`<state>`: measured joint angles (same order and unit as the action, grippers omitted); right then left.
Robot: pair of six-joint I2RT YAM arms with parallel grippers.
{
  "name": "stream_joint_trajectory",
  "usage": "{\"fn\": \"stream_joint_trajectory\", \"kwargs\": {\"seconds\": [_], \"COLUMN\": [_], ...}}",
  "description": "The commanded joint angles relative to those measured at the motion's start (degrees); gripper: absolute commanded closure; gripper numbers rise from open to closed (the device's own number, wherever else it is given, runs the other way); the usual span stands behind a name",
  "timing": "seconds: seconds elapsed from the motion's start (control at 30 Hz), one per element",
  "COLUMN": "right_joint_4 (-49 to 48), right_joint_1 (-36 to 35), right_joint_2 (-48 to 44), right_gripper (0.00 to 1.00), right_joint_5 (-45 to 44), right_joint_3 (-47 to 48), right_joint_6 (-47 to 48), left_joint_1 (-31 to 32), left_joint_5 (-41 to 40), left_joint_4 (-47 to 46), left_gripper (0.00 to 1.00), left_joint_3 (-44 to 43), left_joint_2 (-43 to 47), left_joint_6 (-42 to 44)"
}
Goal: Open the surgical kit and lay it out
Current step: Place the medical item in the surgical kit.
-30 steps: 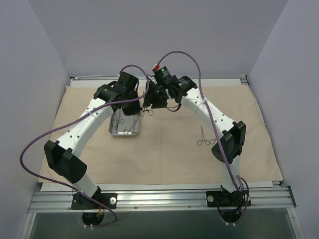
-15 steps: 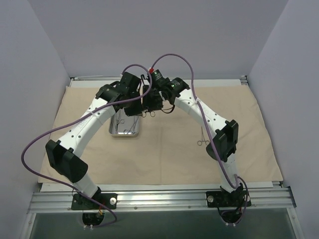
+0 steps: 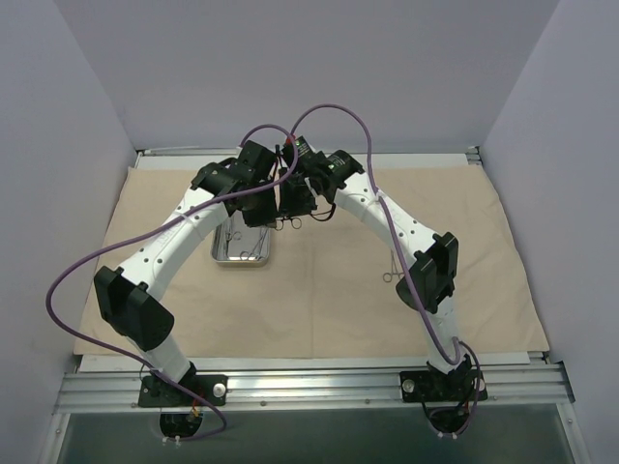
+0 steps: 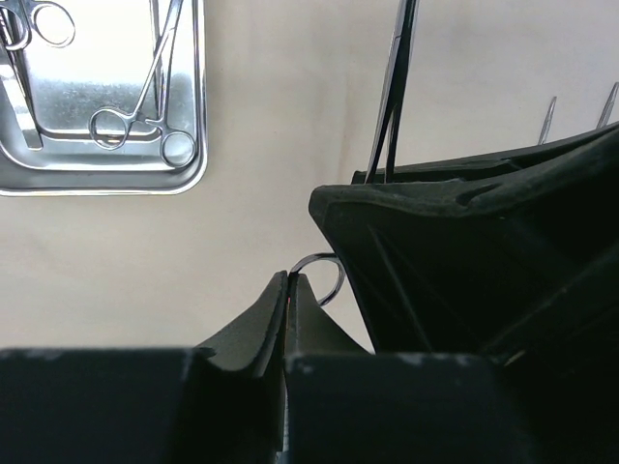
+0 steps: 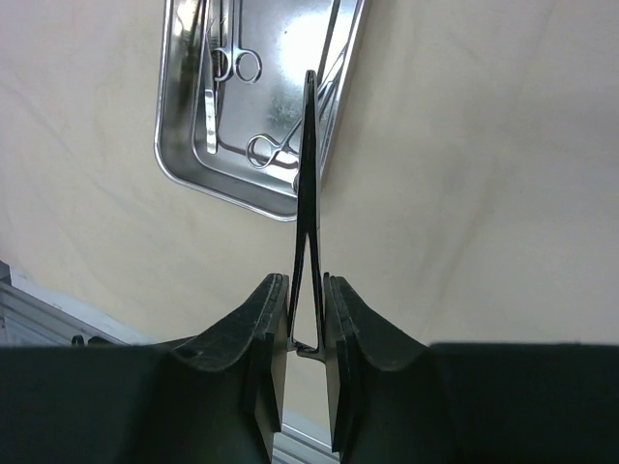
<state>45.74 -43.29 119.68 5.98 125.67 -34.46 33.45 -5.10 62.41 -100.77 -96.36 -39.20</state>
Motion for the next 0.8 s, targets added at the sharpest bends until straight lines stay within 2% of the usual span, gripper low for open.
{"fn": "stream_joint_trajectory", "kwargs": {"seconds": [0.0,0.2,0.4,0.6,0.77], "right_joint_4": [-0.29,-2.84,-5.12,-7.15,-9.96], "right_joint_1": [-0.92,-0.22,0.92,2.85,8.2], "right_joint_2": [-0.5,-2.08,-4.36,-7.88,-15.78], "right_gripper": [0.99,1.0,1.0,1.0,1.0], "right_joint_5": [-0.09,1.31,2.63,3.86,4.57], "right_joint_3": [-0.59,-3.76,-8.66,-15.0,-28.7], "right_joint_6": [0.36,0.53,0.71,1.67,5.09], "left_joint_1": [0.56,-0.58,-2.42,-4.62,-8.48], "left_joint_5": [0.27,0.71,1.67,1.94,3.52], "left_joint_4": [-1.5,-2.47,-4.92,-6.87,-8.53], "left_gripper": [0.96,0.85,0.63,0.55,0.53], "left_joint_3": [-2.33,-0.31,2.94,5.58,11.11], "left_joint_2": [1.52,2.93,5.65,9.07,12.94], "left_joint_6": [0.97,1.14,0.97,1.84,2.99]}}
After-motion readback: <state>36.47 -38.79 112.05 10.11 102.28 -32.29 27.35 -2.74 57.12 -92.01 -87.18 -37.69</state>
